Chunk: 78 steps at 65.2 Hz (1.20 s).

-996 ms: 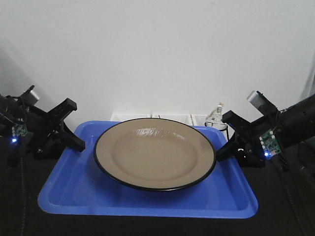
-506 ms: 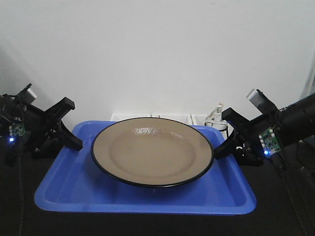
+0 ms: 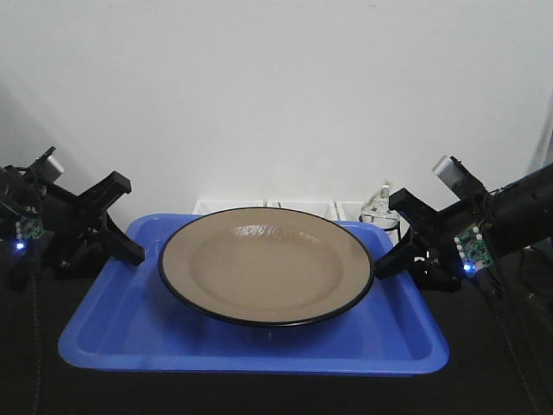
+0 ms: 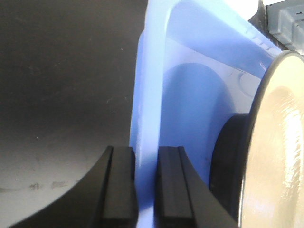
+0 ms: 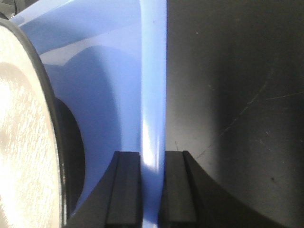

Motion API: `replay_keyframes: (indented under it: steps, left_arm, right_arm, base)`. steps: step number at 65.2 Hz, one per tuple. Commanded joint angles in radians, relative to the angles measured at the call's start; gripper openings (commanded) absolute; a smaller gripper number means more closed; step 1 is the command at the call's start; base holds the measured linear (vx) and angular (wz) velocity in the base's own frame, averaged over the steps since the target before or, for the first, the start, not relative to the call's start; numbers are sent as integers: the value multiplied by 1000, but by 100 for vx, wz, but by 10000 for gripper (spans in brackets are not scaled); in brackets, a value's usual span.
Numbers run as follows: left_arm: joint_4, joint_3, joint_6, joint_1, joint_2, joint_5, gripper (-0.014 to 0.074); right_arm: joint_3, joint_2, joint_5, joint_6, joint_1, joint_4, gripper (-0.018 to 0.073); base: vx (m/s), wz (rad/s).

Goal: Place disk in tray to left cabinet
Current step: 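Lift the blue tray holding the plate with both grippers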

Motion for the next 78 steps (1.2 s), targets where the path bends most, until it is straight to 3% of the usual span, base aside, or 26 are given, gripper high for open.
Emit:
replay_keyframes:
  steps: [1, 78]
  left_arm:
    - [-202, -38, -22, -30, -57, -12, -3]
    - [-202, -38, -22, -30, -57, -11, -3]
  right_arm:
    - [-39, -54, -4, -3, 25, 232, -6]
    - [-39, -54, -4, -3, 25, 232, -6]
  base:
    - [0, 0]
    - [0, 0]
